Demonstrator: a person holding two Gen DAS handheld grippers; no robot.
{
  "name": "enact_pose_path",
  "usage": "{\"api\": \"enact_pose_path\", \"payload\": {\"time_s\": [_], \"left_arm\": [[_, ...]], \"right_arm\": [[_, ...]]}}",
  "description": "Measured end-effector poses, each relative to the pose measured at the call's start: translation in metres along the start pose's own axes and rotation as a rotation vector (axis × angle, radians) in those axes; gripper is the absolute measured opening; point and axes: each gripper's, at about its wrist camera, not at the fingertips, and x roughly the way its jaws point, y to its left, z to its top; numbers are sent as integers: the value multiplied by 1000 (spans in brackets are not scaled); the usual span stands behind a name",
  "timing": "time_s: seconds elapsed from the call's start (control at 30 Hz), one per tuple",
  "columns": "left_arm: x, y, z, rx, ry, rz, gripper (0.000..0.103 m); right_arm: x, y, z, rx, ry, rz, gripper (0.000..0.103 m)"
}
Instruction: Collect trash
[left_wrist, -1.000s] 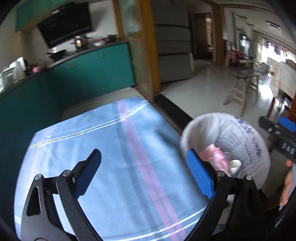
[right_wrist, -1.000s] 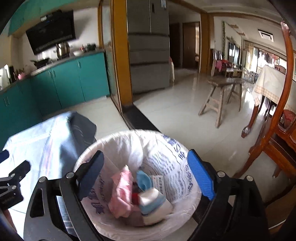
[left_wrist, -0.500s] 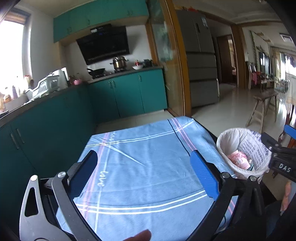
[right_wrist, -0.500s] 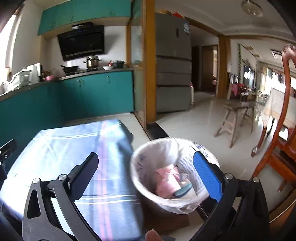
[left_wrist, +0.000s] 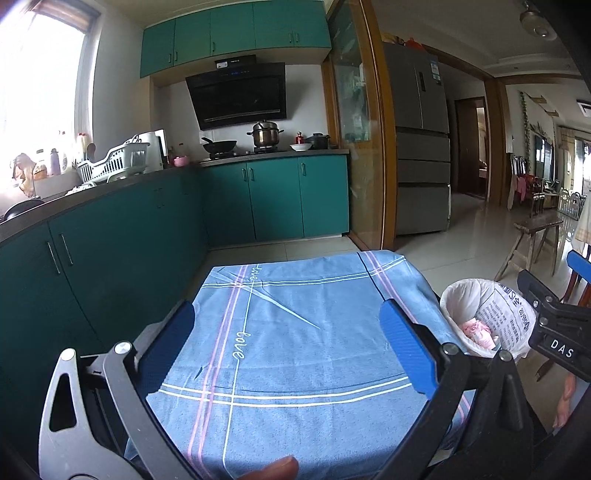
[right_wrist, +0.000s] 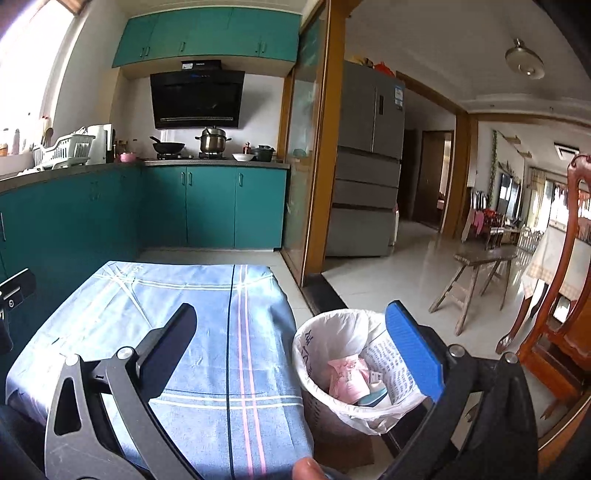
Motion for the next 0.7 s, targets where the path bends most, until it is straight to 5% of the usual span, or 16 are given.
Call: {"api": "enact_pose_path", "payload": {"time_s": [0.7], "left_arm": [[-6,-9,-1,25,-12,6,100]], "right_arm": [[-13,6,-1,-8,-15,30,100]]}}
